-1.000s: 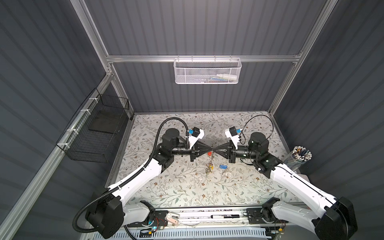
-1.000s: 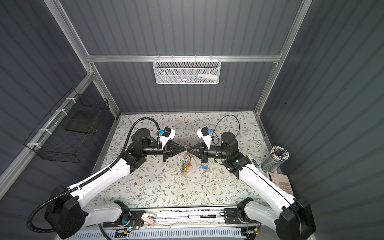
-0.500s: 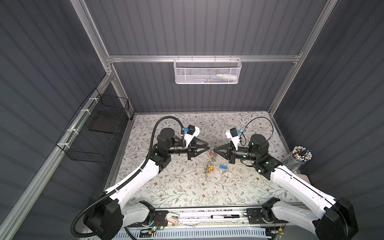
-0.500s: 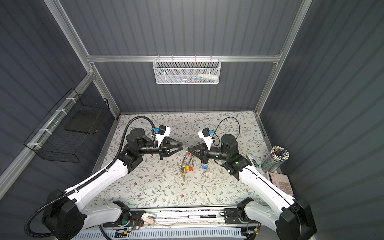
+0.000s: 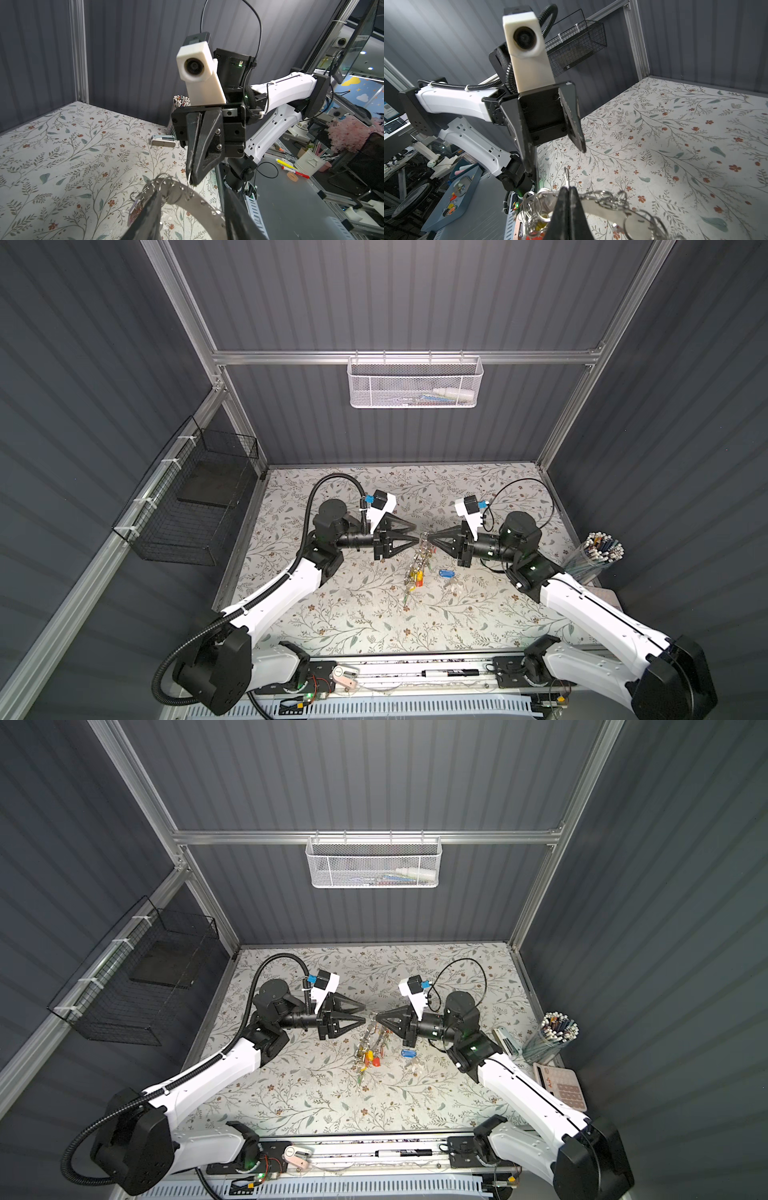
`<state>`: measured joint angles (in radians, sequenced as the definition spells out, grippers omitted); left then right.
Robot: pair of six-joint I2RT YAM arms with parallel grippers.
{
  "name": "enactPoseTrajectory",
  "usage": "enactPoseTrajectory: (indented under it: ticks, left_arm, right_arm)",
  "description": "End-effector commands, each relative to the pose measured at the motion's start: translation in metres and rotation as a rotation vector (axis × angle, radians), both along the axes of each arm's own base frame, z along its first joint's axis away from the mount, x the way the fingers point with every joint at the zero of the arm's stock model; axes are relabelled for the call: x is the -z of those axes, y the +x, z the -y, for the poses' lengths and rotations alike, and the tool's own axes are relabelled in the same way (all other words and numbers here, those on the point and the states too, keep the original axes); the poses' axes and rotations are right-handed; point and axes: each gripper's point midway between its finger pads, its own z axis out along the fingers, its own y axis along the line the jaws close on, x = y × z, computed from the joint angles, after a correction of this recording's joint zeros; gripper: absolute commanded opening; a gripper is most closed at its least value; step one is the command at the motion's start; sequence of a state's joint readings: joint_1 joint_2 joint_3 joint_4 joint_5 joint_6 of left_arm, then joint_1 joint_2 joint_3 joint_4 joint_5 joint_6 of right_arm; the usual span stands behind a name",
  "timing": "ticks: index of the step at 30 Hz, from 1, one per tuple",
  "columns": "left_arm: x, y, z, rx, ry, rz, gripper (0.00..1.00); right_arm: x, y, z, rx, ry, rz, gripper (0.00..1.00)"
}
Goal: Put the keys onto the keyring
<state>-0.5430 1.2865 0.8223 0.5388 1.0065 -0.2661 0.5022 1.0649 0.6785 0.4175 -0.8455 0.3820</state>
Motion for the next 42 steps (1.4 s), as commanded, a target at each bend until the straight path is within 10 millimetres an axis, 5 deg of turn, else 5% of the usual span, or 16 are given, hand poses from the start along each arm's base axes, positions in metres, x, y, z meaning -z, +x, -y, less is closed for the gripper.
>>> enactPoseTrajectory:
  ticks: [1, 23, 42]
  left_arm:
    - [-0.004, -0.003, 0.001, 0.044, -0.023, -0.002, 0.49]
    - [-0.005, -0.003, 0.011, 0.091, -0.040, -0.033, 0.19]
    - [-0.006, -0.005, 0.018, 0.103, -0.038, -0.038, 0.06]
  right_arm:
    - [-0.021, -0.005, 0.001, -0.020, 0.061, 0.075, 0.00]
    - [-0.021, -0.004, 0.000, -0.023, 0.066, 0.066, 0.00]
    - [-0.016, -0.003, 0.000, -0.021, 0.058, 0.051, 0.00]
